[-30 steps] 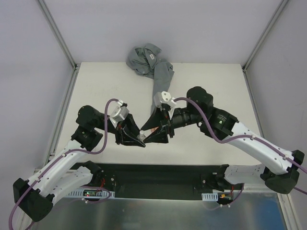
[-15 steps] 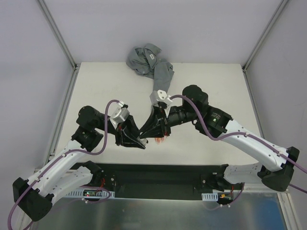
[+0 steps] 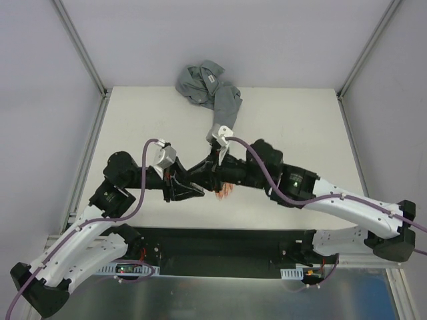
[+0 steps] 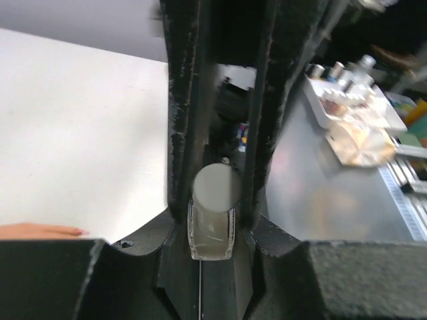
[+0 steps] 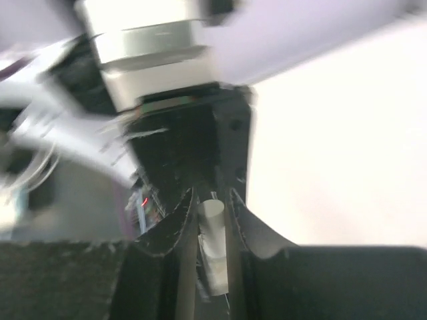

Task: Paint the nails

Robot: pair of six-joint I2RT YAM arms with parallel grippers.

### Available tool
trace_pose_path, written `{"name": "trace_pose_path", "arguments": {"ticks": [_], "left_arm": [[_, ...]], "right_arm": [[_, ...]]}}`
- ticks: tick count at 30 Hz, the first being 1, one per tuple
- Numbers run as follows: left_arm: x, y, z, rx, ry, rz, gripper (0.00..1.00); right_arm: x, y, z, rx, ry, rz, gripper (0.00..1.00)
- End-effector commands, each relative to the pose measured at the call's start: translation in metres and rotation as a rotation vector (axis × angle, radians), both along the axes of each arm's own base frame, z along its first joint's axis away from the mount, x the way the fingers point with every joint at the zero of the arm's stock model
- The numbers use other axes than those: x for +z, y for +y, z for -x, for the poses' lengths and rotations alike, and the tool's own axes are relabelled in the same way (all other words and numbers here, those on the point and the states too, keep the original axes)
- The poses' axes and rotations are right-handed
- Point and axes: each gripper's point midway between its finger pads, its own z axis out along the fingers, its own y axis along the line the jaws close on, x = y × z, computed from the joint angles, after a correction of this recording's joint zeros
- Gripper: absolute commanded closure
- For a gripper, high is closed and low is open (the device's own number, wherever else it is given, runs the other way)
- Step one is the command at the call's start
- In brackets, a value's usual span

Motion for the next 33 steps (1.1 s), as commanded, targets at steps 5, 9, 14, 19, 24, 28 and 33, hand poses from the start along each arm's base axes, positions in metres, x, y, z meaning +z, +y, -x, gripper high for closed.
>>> {"name": "trace_pose_path", "arguments": {"ticks": [5,9,14,19,24,28,33], "left_arm": [[0.030,0.027,-0.079,0.529,-0.120,0.098,1.00],[0.030,0.025,-0.072,0.493,-0.130,0.117,1.00],[0.029,0.026,-0.072,0.498,-0.125,0.116,1.00],[0.025,0.020,-0.064,0.425,-0.129,0.098,1.00],[0.024,0.011,-0.048,0.290,-0.129,0.077,1.00],[0.021,0.004,-0.029,0.142,-0.126,0.060,1.00],[0.021,0.004,0.010,-0.118,-0.126,0.059,1.00]], "right_arm": [[-0.069,-0.026,-0.026,-1.028,0.185,0.016,1.00],[-0.066,-0.015,-0.022,-0.994,0.134,0.028,0.99],[-0.061,-0.018,-0.021,-0.970,0.079,0.066,0.95],[-0.038,-0.029,-0.018,-0.883,-0.005,0.115,0.55],[-0.014,-0.036,-0.009,-0.694,-0.067,0.113,0.28],[-0.007,-0.035,0.007,-0.393,-0.111,0.116,0.21],[0.008,-0.049,0.027,-0.060,-0.141,0.042,0.21]]}}
